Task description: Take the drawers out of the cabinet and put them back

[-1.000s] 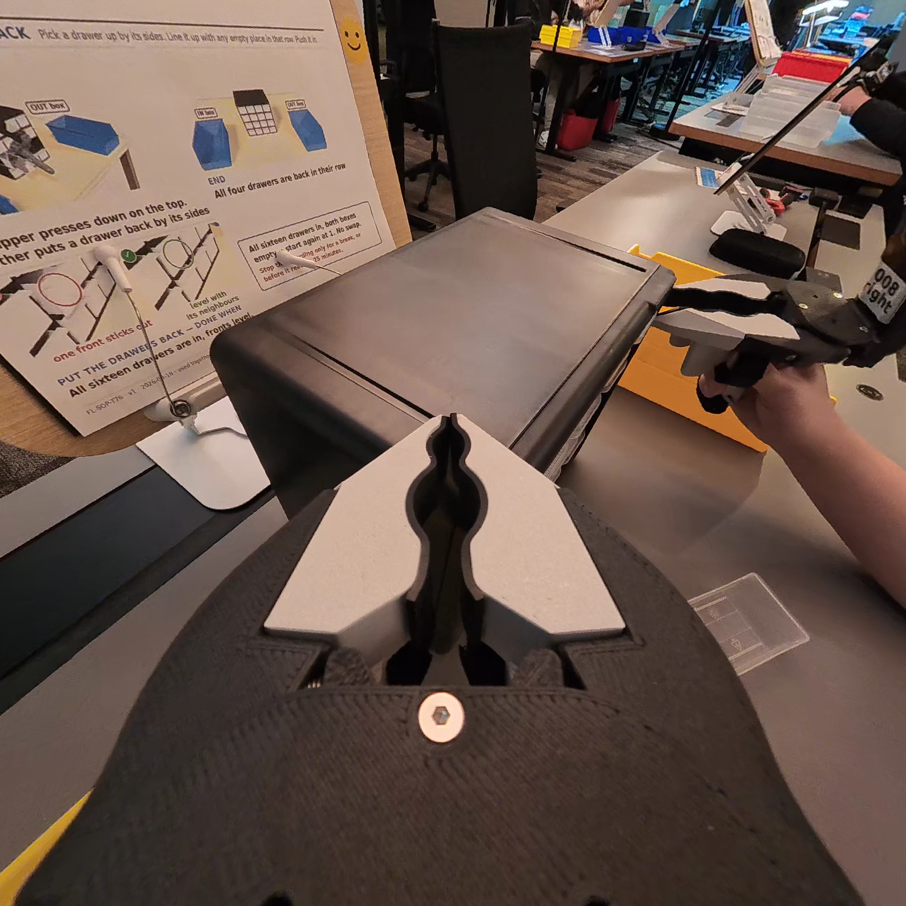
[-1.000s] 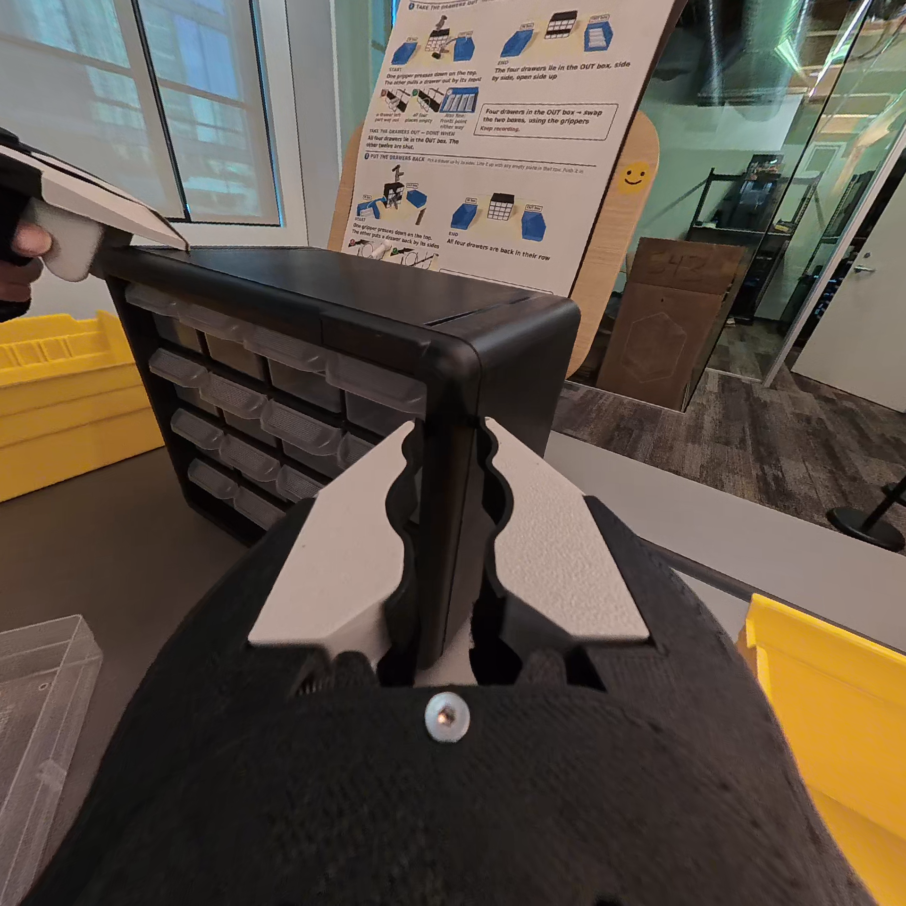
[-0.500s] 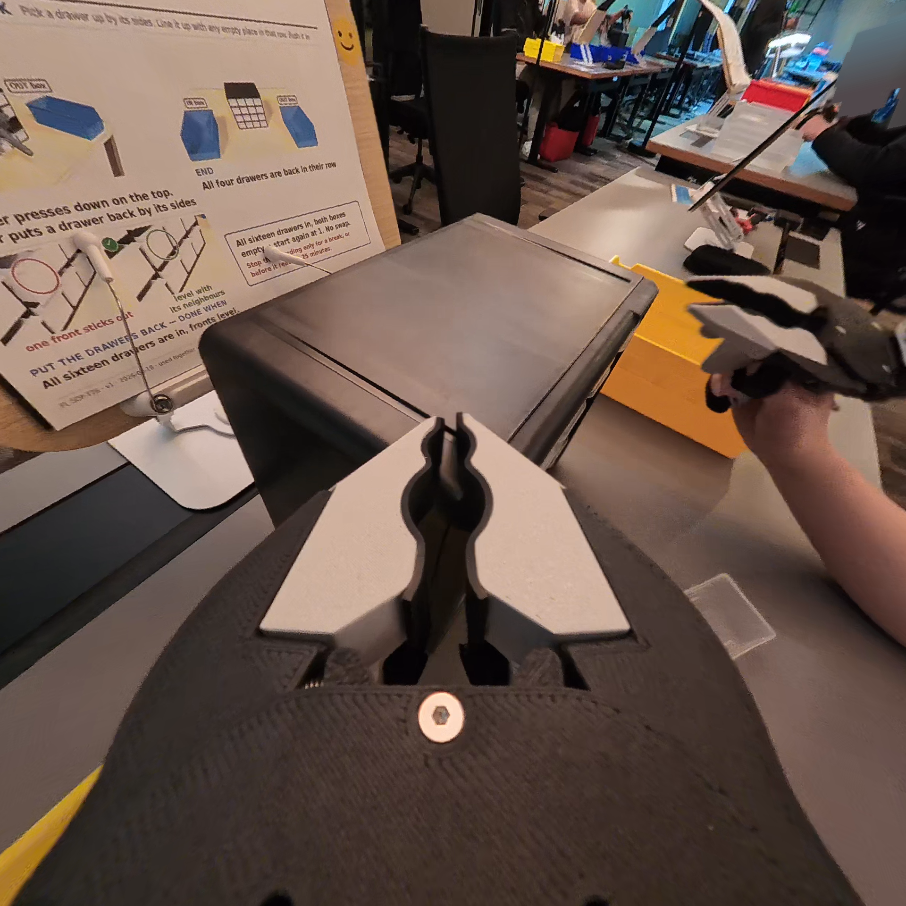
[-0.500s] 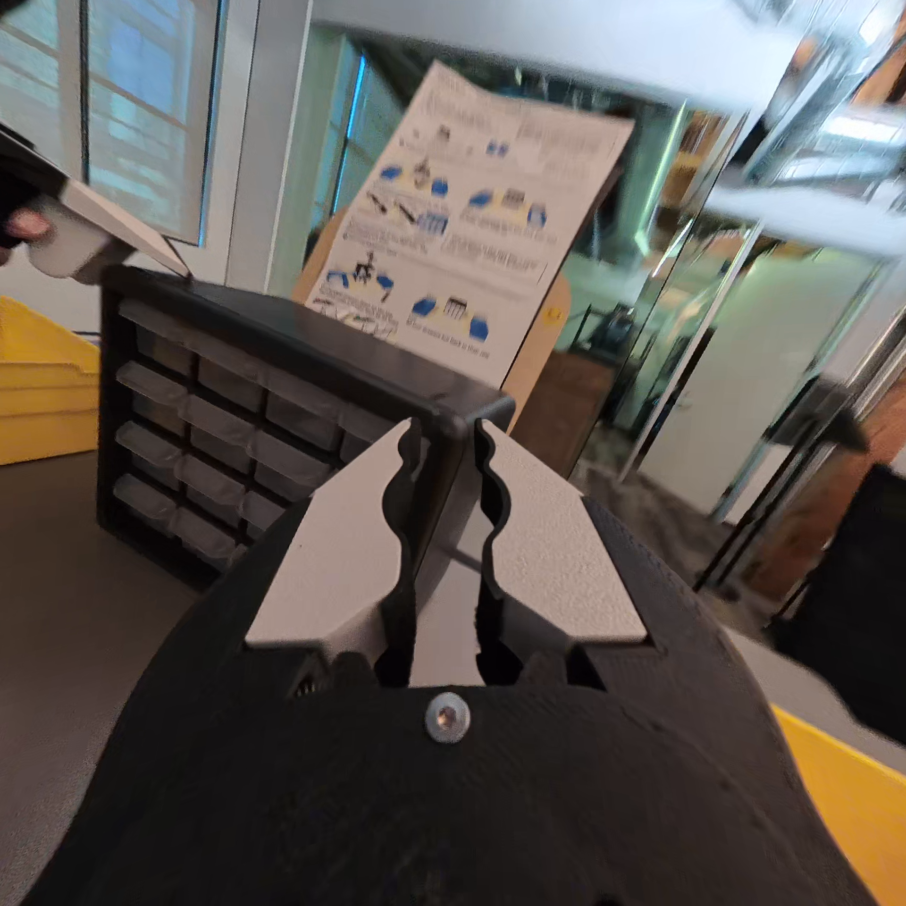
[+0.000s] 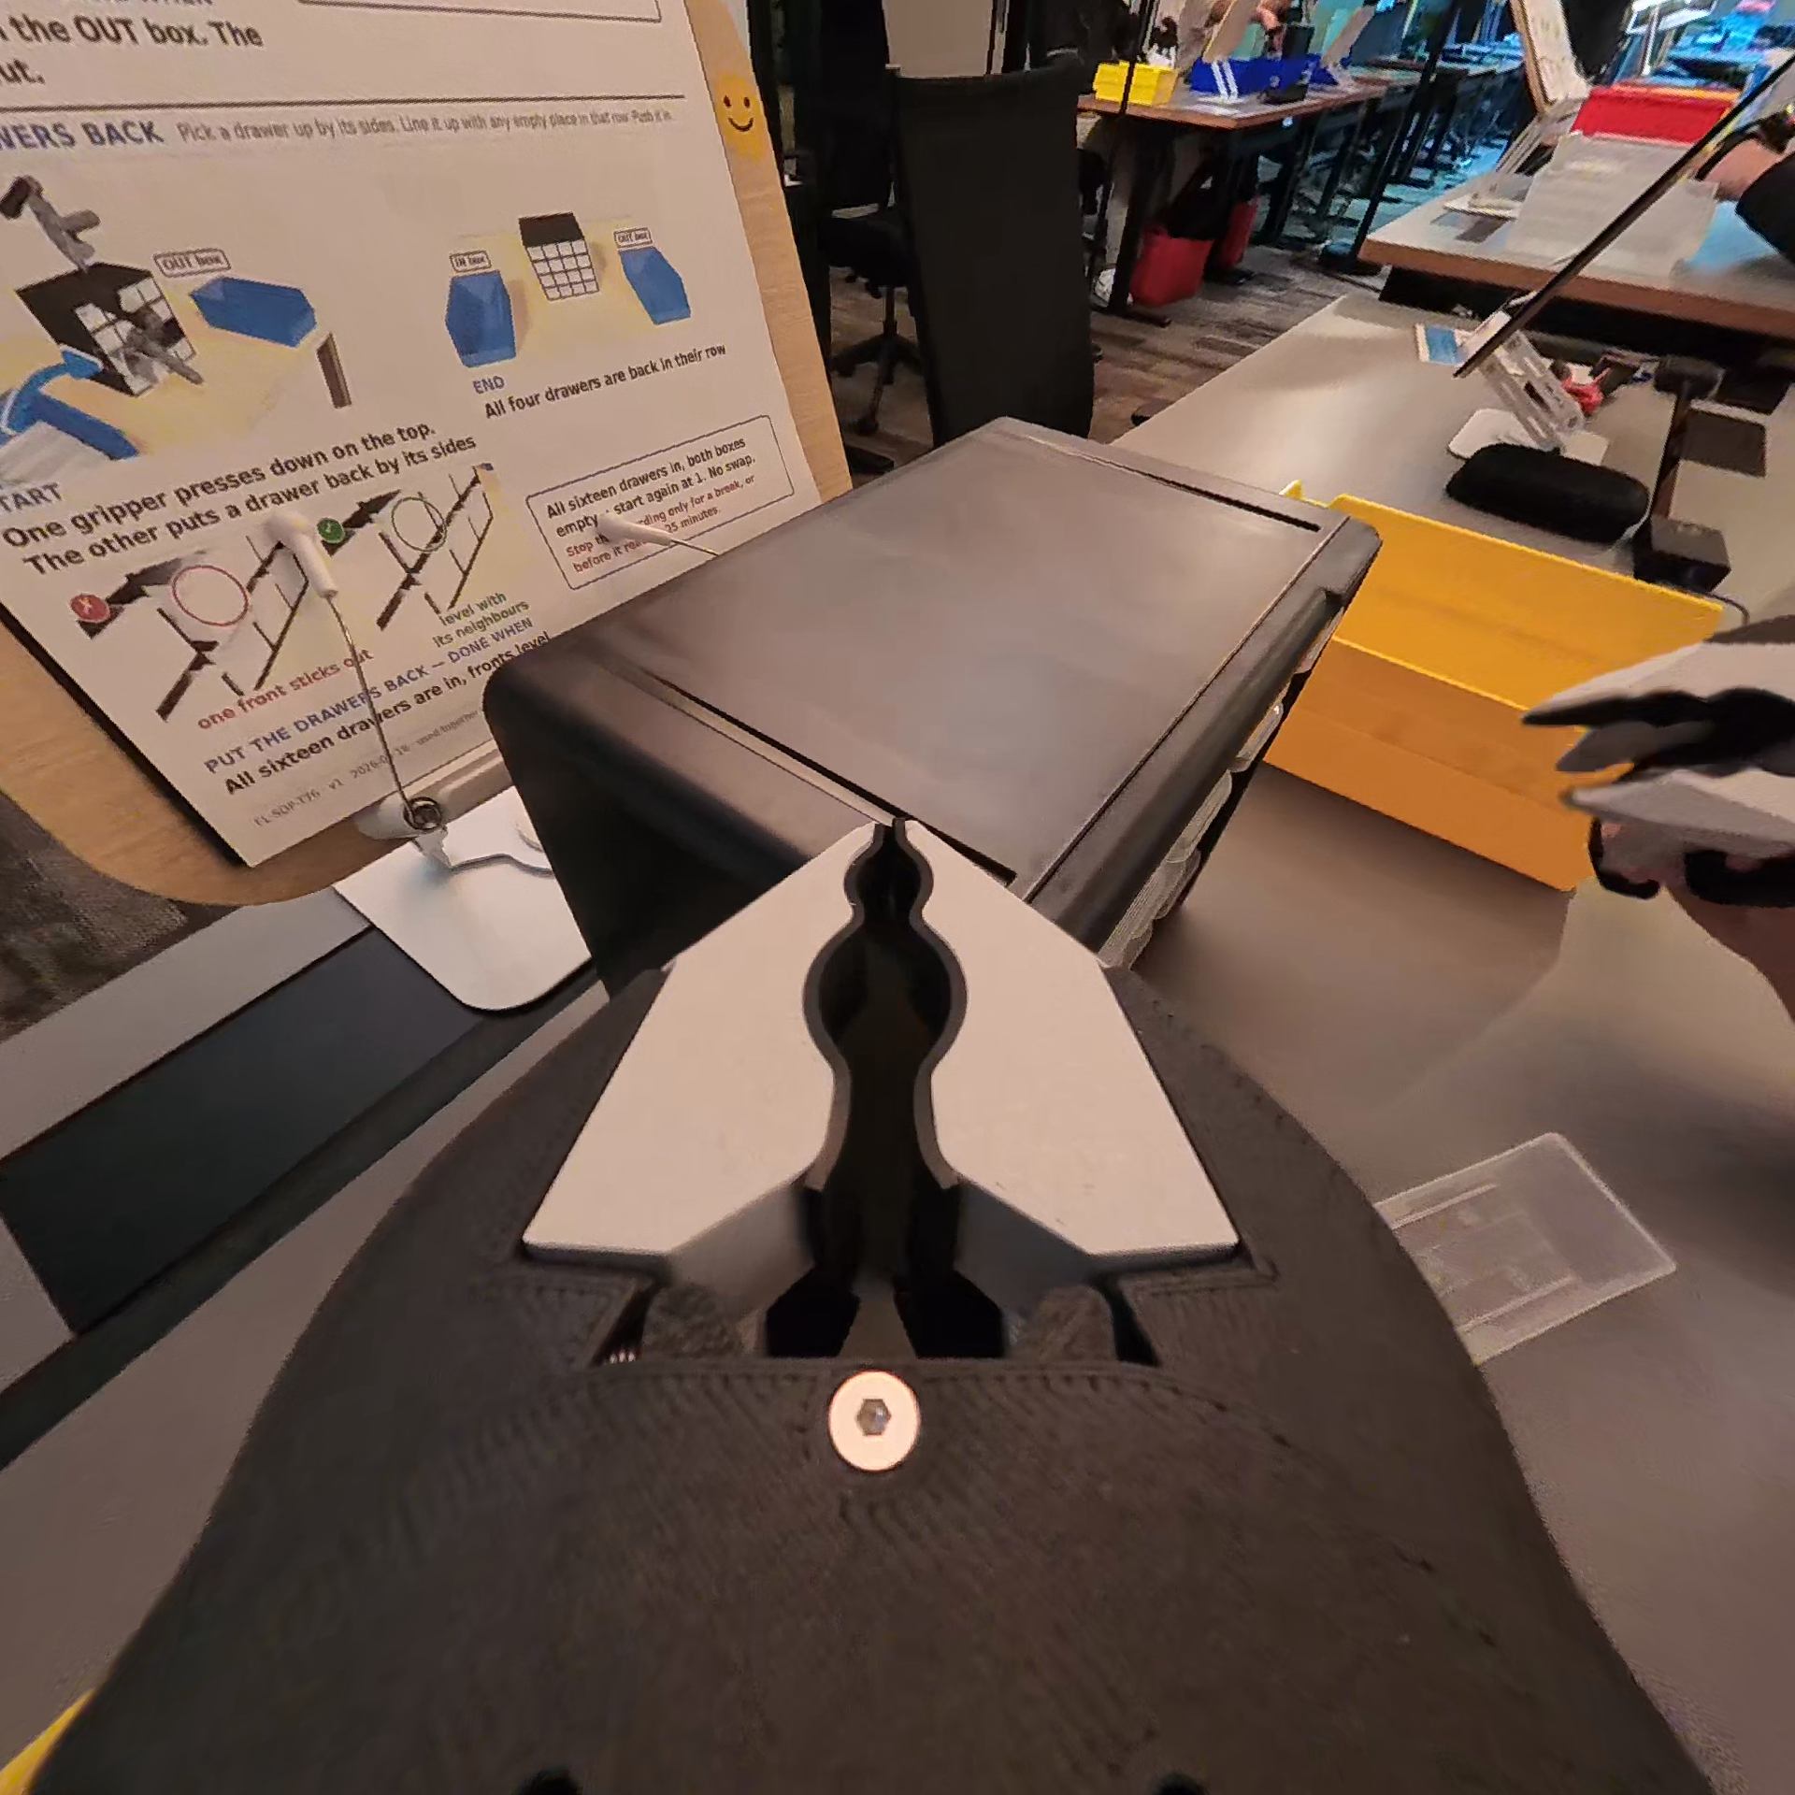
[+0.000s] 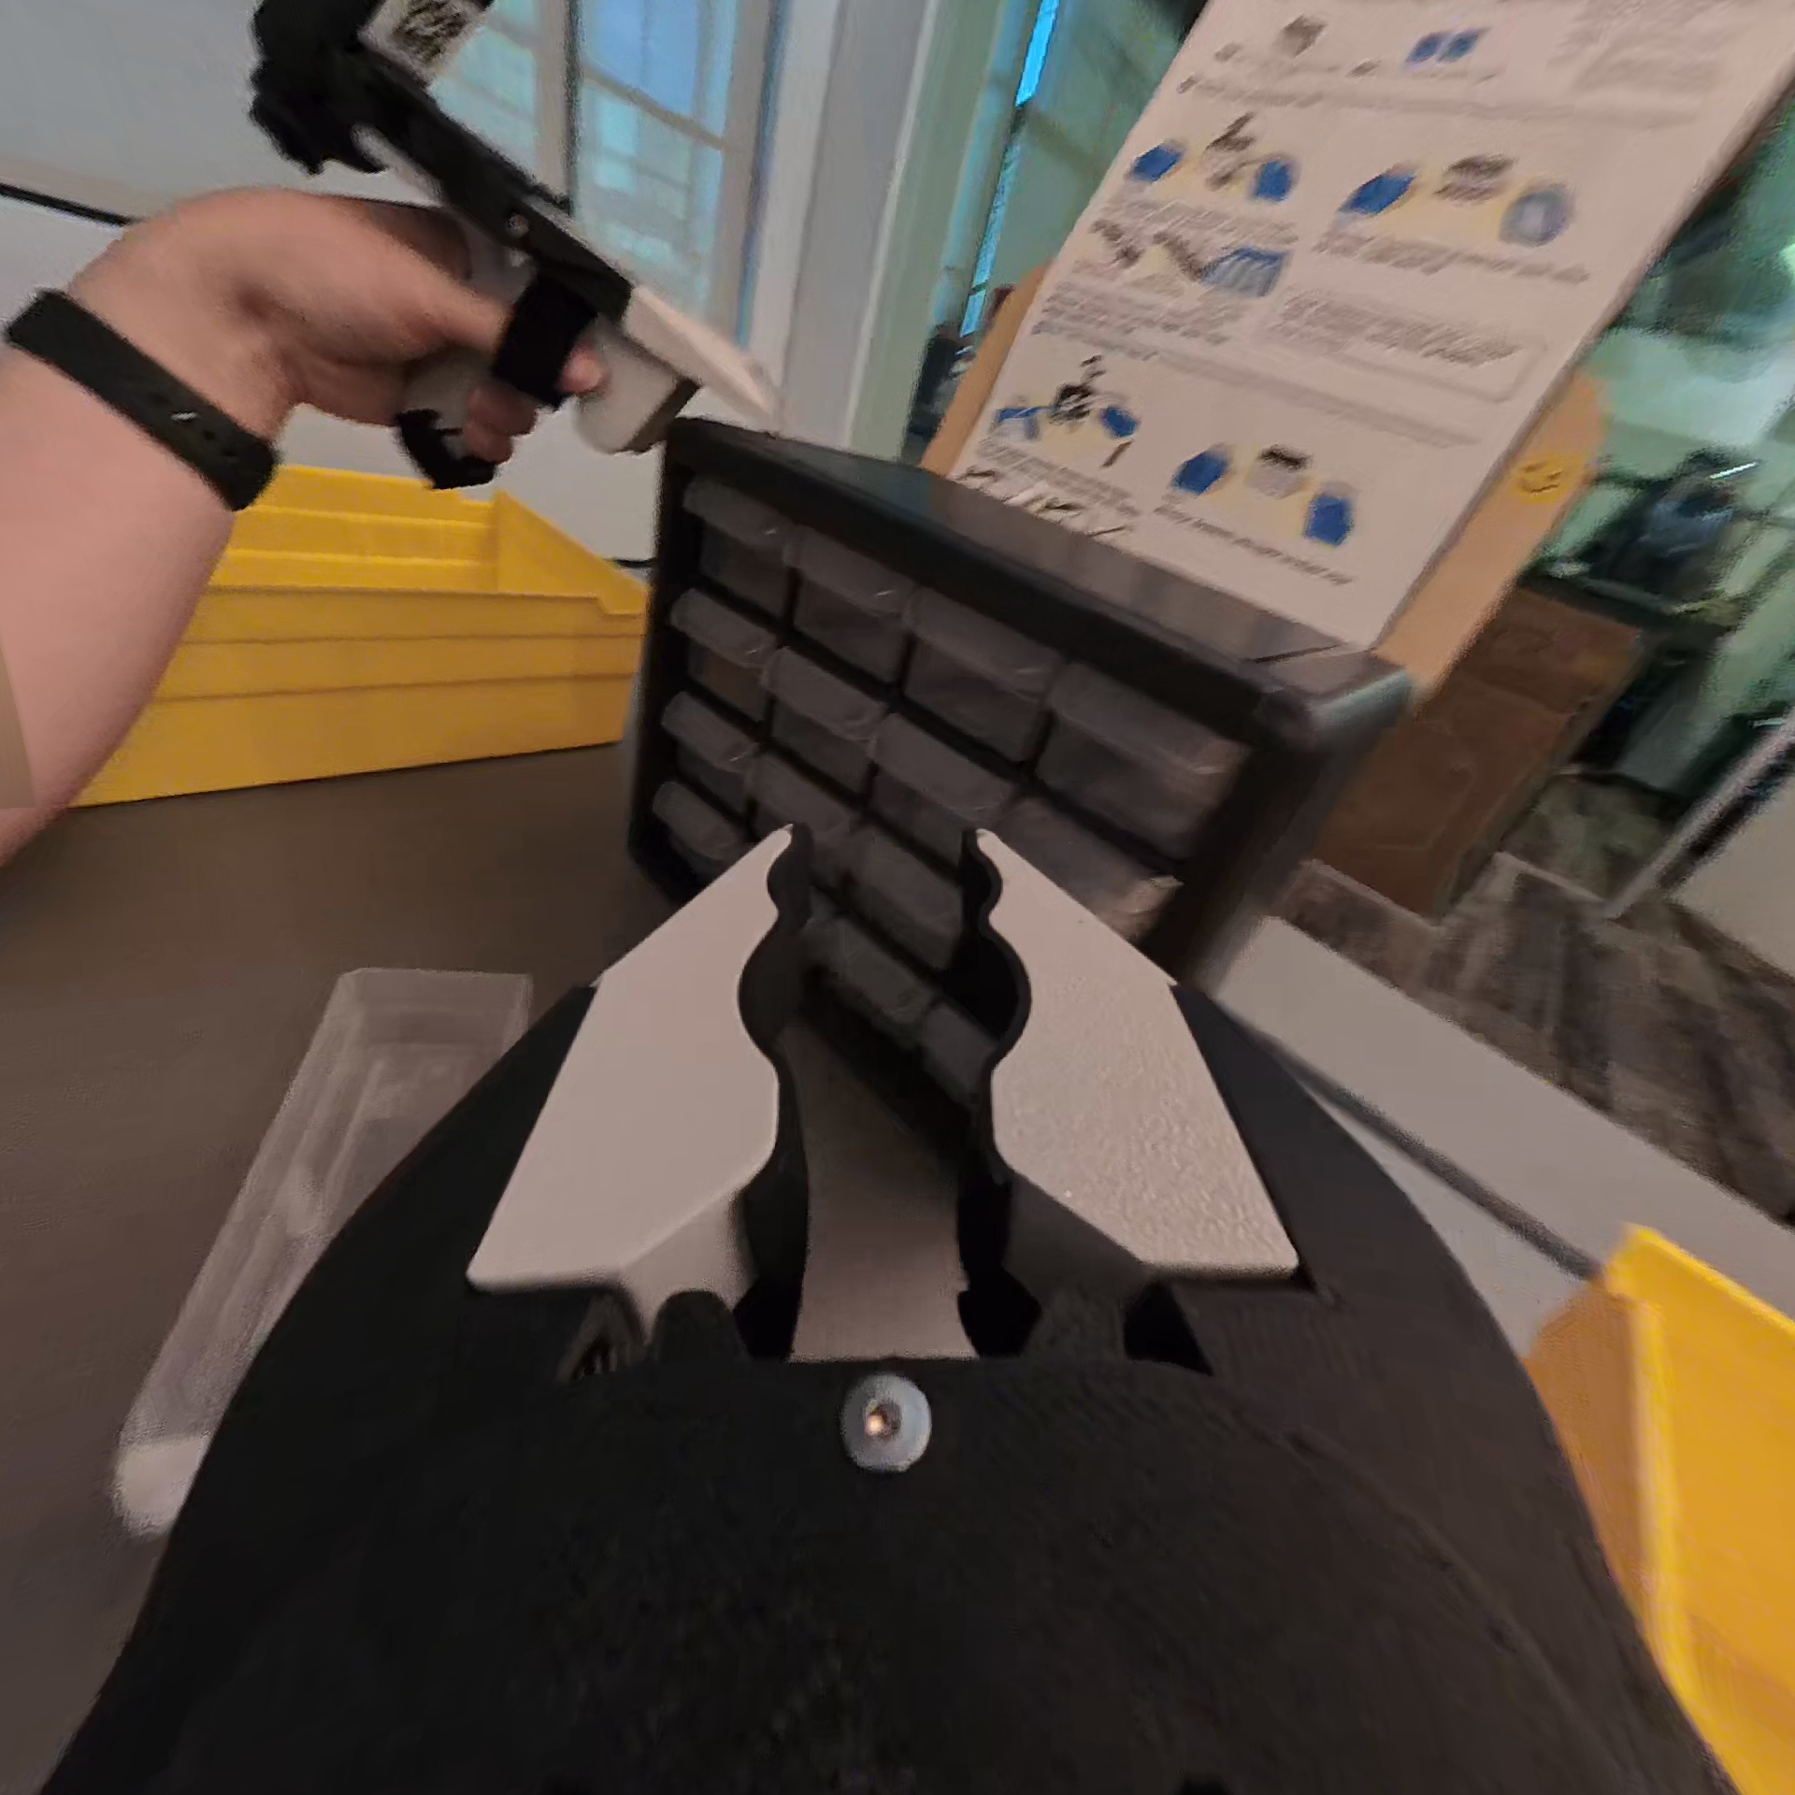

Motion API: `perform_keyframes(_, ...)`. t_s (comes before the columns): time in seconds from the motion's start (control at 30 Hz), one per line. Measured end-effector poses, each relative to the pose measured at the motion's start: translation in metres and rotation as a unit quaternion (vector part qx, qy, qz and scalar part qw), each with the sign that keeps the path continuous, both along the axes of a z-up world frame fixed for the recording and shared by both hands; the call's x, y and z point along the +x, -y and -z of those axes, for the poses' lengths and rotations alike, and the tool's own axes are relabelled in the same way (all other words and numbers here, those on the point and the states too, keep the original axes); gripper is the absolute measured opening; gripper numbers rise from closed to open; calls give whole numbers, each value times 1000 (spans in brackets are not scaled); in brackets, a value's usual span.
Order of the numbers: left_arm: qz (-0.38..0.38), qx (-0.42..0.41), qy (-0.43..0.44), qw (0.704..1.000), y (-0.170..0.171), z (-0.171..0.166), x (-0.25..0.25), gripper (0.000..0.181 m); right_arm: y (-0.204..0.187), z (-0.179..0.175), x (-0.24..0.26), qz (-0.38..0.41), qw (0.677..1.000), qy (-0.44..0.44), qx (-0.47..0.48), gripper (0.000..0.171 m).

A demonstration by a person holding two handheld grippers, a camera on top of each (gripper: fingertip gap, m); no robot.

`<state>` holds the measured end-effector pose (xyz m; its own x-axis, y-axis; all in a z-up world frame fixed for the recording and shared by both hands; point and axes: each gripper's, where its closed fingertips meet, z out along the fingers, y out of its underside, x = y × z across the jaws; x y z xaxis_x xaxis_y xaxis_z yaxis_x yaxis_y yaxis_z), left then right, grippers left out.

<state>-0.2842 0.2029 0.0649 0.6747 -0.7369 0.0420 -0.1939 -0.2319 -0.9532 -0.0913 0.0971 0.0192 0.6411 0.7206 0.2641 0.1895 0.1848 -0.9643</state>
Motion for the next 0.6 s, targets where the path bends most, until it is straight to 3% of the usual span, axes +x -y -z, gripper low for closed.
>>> perform_keyframes(0.1, 3, -3, 8, 1000, 0, 0, 0, 0, 33, 31, -35, -104, 990, 25, -88, 54)
perform_keyframes(0.23, 2, -7, 9, 1000, 0, 0, 0, 0, 67, 62, -61, -144, 966, 45, -209, 76)
perform_keyframes(0.37, -3, -7, 1, 1000, -1, 0, 0, 0, 83, 91, -80, -131, 932, 110, -320, 77)
perform_keyframes(0.6, -3, -9, 7, 1000, 0, 0, 0, 0, 79, 156, -90, -63, 873, 346, -338, 80)
